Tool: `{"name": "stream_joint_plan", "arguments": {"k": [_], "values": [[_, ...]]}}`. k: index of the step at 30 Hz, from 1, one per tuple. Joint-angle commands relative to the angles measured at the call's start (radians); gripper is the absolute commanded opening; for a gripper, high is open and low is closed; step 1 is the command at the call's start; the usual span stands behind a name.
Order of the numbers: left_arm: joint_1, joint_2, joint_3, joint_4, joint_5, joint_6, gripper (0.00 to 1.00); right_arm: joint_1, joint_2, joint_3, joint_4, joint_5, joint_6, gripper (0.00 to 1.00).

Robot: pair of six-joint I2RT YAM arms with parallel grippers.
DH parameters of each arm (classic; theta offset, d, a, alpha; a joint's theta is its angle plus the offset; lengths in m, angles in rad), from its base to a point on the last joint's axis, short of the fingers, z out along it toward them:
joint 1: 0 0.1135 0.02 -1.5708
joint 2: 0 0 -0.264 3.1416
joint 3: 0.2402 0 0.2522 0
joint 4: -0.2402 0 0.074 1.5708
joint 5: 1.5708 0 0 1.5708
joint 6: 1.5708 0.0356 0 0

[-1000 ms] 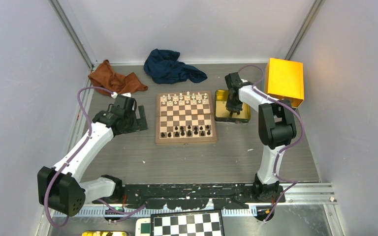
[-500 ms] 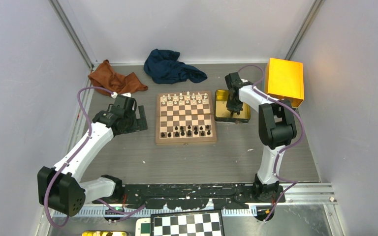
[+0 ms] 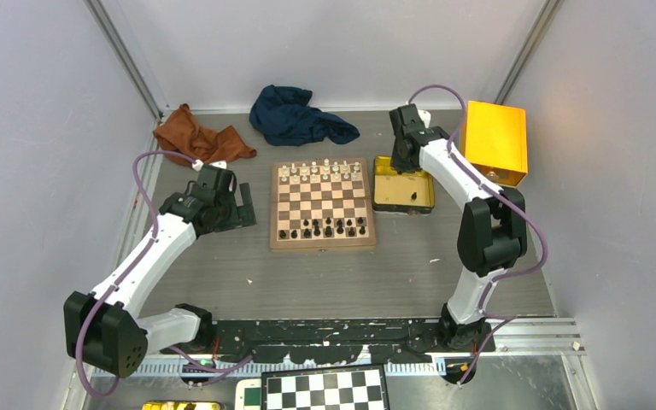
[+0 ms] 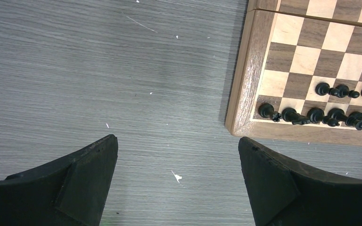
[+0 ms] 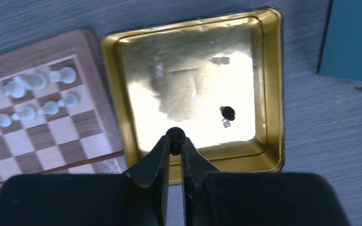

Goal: Set up the chess pieces on the board
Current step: Pick up the chess piece from the storage box, then place the chess piece on the chessboard.

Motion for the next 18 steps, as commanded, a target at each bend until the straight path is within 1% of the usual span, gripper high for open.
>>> {"name": "stream_joint_plan", "arguments": {"k": [1, 7, 15, 18], "values": [[0.006, -0.036, 0.018, 0.018, 0.004, 0.007, 1.00, 0.088, -0.057, 0.093, -0.041, 0.013, -0.029, 0.01], [0.006, -0.056, -0.001, 0.024, 0.006, -0.002, 1.00, 0.246, -0.010, 0.198, -0.085, 0.012, -0.029, 0.01], [0.006, -0.085, -0.019, 0.022, 0.002, 0.005, 1.00, 0.442, 0.118, 0.350, -0.139, 0.026, -0.018, 0.01], [0.006, -0.099, -0.025, 0.022, 0.003, 0.005, 1.00, 0.494, 0.162, 0.396, -0.156, 0.024, -0.016, 0.01]]}}
